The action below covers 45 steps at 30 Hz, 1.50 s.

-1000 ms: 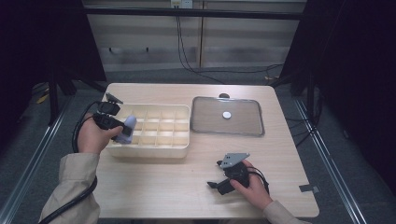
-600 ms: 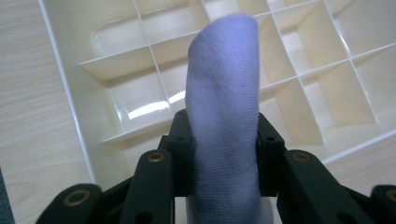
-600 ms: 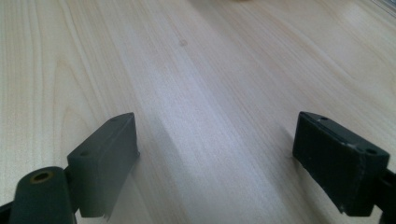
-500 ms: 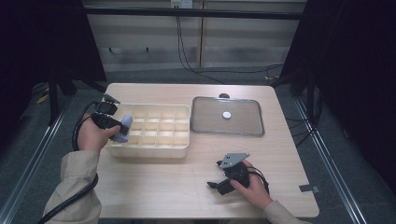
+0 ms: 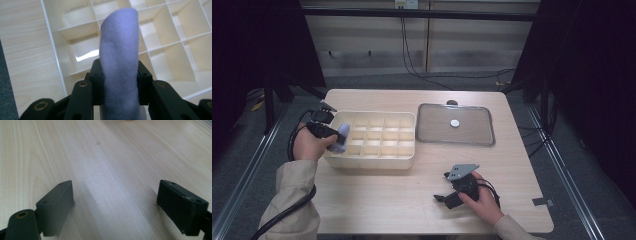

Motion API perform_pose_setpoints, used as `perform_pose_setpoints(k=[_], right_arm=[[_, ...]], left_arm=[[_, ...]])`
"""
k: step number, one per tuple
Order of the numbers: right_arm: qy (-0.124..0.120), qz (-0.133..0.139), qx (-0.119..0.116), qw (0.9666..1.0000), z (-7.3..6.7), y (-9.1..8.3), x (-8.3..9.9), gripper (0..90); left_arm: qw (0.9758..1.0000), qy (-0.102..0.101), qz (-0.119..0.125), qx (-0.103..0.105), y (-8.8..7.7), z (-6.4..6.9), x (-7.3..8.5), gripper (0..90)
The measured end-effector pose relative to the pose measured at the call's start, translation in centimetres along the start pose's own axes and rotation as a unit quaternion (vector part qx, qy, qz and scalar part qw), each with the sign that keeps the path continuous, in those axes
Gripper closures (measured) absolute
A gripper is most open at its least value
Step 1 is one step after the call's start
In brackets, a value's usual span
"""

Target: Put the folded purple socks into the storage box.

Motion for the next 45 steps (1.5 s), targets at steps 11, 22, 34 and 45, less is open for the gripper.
perform_pose_setpoints(k=[11,22,34,45], right_arm=[[-0.002,0.000,-0.002,1.0000,0.0,0.0,0.0,13.2],[-0.003,0.000,-0.001,1.0000,0.0,0.0,0.0,13.2],[-0.004,0.000,-0.001,1.0000,0.0,0.0,0.0,13.2],[-0.004,0.000,-0.001,1.0000,0.0,0.0,0.0,13.2]], left_arm=[[0.9999,-0.003,-0.007,-0.008,0.9,-0.6,0.4,66.6],[0.9998,-0.010,-0.016,-0.011,1.6,-1.2,0.8,67.0],[0.9992,-0.026,-0.031,-0.005,2.4,-1.6,1.4,67.3],[0.9986,-0.030,-0.043,-0.006,2.8,-1.5,1.5,68.6]])
Point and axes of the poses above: each handheld gripper's, and its own axes: y roughly forward along the jaws, x roughly out of its underside, z roughly to its right, the point moved 6 cm from there along y, roughly forward along the jaws, and after that the axes turned 13 degrees about -z, right-handed, at the moved point
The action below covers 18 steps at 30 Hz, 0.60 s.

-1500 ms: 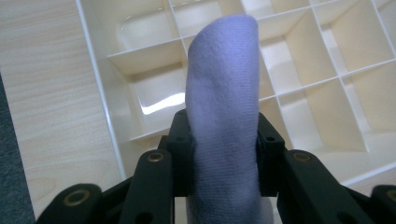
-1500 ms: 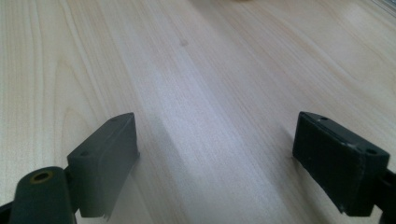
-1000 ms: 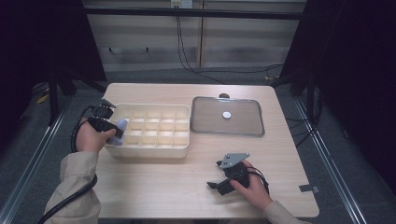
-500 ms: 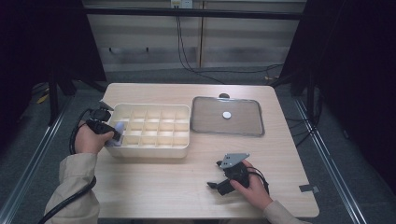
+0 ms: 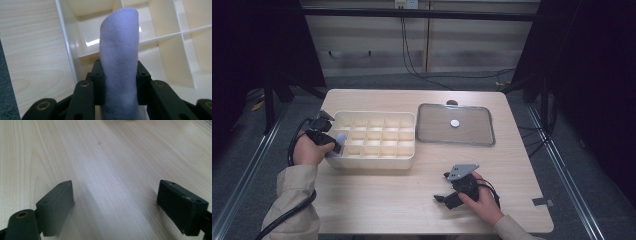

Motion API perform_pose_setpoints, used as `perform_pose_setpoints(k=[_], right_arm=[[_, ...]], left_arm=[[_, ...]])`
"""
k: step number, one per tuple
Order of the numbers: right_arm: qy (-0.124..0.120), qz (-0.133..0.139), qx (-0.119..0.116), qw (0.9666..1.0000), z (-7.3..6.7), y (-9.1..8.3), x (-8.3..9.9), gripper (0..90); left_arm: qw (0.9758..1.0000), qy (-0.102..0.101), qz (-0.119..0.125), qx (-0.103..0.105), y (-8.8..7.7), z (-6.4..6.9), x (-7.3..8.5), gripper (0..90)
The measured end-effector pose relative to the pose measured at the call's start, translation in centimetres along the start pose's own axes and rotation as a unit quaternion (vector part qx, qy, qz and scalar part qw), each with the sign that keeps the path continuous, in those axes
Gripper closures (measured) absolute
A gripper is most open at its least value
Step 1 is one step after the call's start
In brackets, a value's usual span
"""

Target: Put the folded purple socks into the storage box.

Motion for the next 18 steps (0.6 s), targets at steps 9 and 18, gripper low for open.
perform_pose_setpoints(k=[9,18], right_arm=[[0.000,0.000,0.000,1.0000,0.00,0.00,0.00,13.2],[0.000,0.000,0.000,1.0000,0.00,0.00,0.00,13.2]], left_arm=[[1.0000,-0.003,-0.005,0.002,0.45,-0.08,0.03,69.2],[1.0000,-0.001,-0.004,-0.002,0.41,-0.09,0.00,68.3]])
Point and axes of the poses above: each handheld gripper's, and its own axes: y roughly forward along the jaws, x roughly out of its underside, z roughly to its right, the point moved 6 cm from there along y, roughly forward along the jaws, and after that the axes turned 13 degrees about -z, right-handed, at the moved point
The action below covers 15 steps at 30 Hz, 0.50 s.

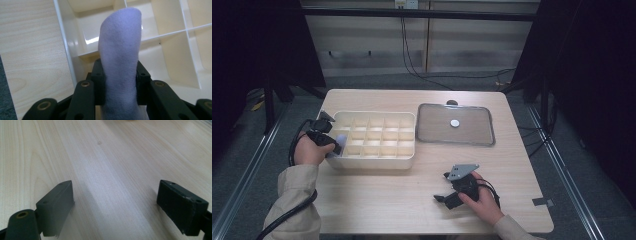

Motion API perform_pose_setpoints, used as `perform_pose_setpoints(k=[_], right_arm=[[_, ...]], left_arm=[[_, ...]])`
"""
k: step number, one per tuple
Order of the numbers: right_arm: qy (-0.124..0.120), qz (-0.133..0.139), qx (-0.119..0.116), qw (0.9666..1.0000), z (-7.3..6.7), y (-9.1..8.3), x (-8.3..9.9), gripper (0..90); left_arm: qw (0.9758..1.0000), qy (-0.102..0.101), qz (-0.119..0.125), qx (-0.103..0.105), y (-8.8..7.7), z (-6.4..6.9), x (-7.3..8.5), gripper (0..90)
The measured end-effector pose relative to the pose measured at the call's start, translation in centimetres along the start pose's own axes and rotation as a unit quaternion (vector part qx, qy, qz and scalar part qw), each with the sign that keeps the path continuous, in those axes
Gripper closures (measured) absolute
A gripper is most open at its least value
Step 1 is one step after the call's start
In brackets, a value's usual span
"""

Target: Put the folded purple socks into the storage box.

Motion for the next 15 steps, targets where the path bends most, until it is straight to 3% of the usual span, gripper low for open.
perform_pose_setpoints(k=[15], right_arm=[[0.001,0.000,0.000,1.0000,-0.01,0.00,-0.01,13.2]], left_arm=[[1.0000,-0.004,0.007,-0.002,-0.97,0.28,-0.30,63.6]])
Point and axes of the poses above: each handheld gripper's, and its own axes: y roughly forward along the jaws, x roughly out of its underside, z roughly to its right, the point moved 6 cm from there along y, roughly forward along the jaws, and after that the axes turned 13 degrees about -z, right-handed, at the moved point
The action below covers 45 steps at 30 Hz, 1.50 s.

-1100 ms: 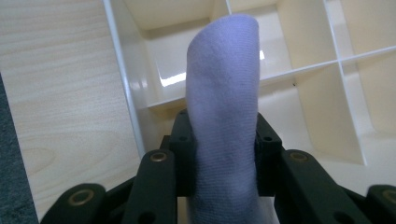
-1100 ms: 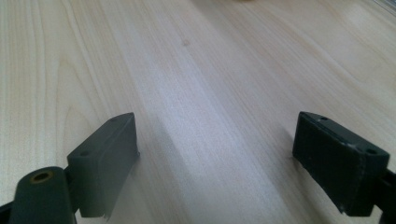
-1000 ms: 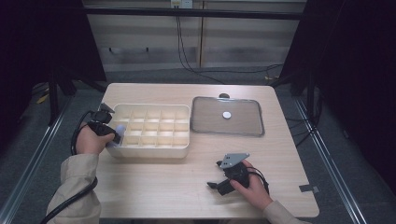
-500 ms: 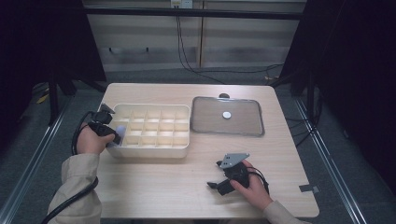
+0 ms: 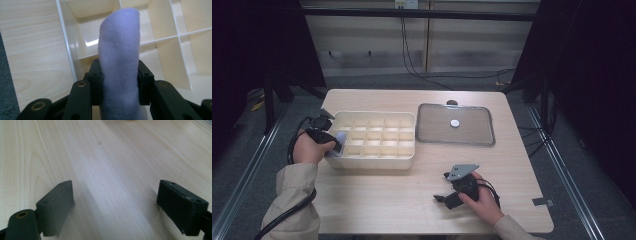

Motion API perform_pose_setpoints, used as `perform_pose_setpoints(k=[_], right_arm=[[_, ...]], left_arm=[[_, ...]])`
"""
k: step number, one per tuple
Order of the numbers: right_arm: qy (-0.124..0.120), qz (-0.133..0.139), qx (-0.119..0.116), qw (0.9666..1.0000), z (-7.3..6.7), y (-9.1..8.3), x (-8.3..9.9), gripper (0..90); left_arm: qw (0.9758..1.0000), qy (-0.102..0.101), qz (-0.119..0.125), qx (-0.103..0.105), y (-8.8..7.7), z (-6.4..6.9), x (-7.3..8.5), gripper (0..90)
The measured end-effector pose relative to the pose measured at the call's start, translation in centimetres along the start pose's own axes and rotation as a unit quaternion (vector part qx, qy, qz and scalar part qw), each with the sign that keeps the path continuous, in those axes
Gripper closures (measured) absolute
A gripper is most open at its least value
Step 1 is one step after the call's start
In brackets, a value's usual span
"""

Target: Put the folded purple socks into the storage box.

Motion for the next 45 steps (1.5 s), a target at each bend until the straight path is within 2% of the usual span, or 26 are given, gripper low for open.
perform_pose_setpoints(k=[5,7,13,20,23,28,29,34,45], right_arm=[[0.000,0.000,0.000,1.0000,0.0,0.0,0.0,13.2],[0.000,0.000,0.000,1.0000,0.0,0.0,0.0,13.2],[0.000,0.000,0.000,1.0000,0.0,0.0,0.0,13.2],[0.000,0.000,0.000,1.0000,0.0,0.0,0.0,13.2],[0.000,0.000,0.000,1.0000,0.0,0.0,0.0,13.2],[0.000,0.000,0.000,1.0000,0.0,0.0,0.0,13.2],[0.000,0.000,0.000,1.0000,0.0,0.0,0.0,13.2],[0.000,0.000,0.000,1.0000,0.0,0.0,0.0,13.2],[-0.002,0.000,0.001,1.0000,0.0,0.0,0.0,13.2]], left_arm=[[1.0000,-0.004,0.004,-0.003,-0.2,0.0,-0.1,58.3],[1.0000,0.002,0.003,-0.005,-0.4,-0.1,-0.1,57.4],[1.0000,-0.002,0.005,0.000,-0.7,0.0,-0.2,56.9],[0.9999,0.005,0.011,-0.010,-1.4,0.0,-0.3,56.7],[0.9999,0.005,0.009,-0.011,-1.4,0.0,-0.2,65.6],[0.9999,-0.002,-0.002,-0.010,-1.2,-0.1,-0.1,70.4],[0.9999,0.000,-0.004,-0.017,-1.0,-0.3,-0.1,71.3],[0.9999,-0.003,-0.005,-0.016,-0.8,-0.3,-0.1,71.9],[1.0000,-0.003,-0.005,-0.005,-1.8,-0.1,-0.3,66.2]])
Point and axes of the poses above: each handheld gripper's, and its own axes: y roughly forward along the jaws, x roughly out of its underside, z roughly to its right, the point moved 6 cm from there along y, roughly forward along the jaws, and after that the axes turned 13 degrees about -z, right-handed, at the moved point
